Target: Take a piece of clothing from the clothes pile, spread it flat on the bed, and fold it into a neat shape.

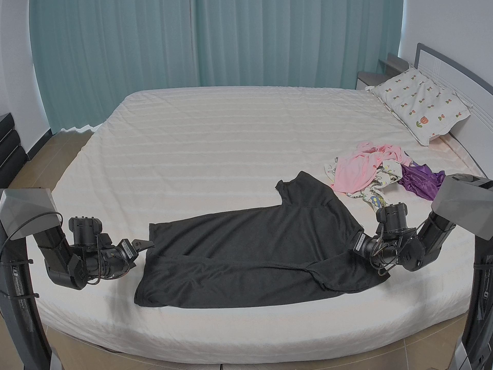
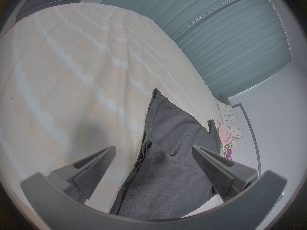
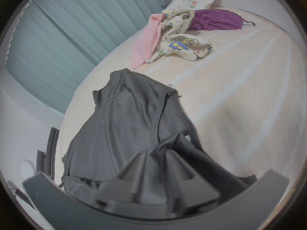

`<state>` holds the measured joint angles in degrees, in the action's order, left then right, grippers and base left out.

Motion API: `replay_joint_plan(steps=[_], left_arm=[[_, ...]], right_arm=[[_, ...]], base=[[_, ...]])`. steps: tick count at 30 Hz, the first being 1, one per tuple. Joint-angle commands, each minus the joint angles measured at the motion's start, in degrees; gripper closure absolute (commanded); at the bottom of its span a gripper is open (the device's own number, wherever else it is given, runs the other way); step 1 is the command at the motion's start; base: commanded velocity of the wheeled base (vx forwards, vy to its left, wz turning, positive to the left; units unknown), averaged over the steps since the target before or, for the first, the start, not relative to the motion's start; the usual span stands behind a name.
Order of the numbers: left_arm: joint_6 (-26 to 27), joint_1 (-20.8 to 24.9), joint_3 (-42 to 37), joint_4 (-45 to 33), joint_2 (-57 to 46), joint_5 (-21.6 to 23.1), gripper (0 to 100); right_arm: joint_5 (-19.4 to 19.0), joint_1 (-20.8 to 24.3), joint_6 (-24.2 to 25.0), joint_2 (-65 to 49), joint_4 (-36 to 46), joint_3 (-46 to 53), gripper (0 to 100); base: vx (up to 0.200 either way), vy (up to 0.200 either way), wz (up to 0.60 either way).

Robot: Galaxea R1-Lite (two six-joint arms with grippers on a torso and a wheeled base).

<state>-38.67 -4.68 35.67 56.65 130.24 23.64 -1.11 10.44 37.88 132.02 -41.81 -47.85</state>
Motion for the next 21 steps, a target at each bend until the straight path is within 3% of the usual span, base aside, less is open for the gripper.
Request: replay_joint_plan(steps=[1,9,19,20,21], left_arm=[[0.0,0.0,0.0,0.0,0.1,0.0,0],[0.1,-0.1,0.0,0.0,0.1,0.0,0],[-0.3,0.4,0.0,0.1,-0.7,-0.6,0],[-0.3,0.4,0.0,0.1,-0.7,-0.6,0],[-0.6,0.7,0.0,0.1,-0.9,-0.6,0]], right_arm=[[0.0,-1.2,1.4,1.7,0.0,-1.7,100],[-0.2,-3.0,5.4,1.7,-2.5,-2.2,100],[-4.2,-3.1,8.8,2.4,-10.1,2.4,100],[-4.3,-3.1,8.8,2.4,-10.3,2.5,0],[-5.7,-3.1,8.8,2.5,-11.6,3.6,0]], base=[[0.000,0.000,0.00],[0.000,0.000,0.00],[0.000,0.000,0.00],[0.000,0.000,0.00],[0.000,0.000,0.00]])
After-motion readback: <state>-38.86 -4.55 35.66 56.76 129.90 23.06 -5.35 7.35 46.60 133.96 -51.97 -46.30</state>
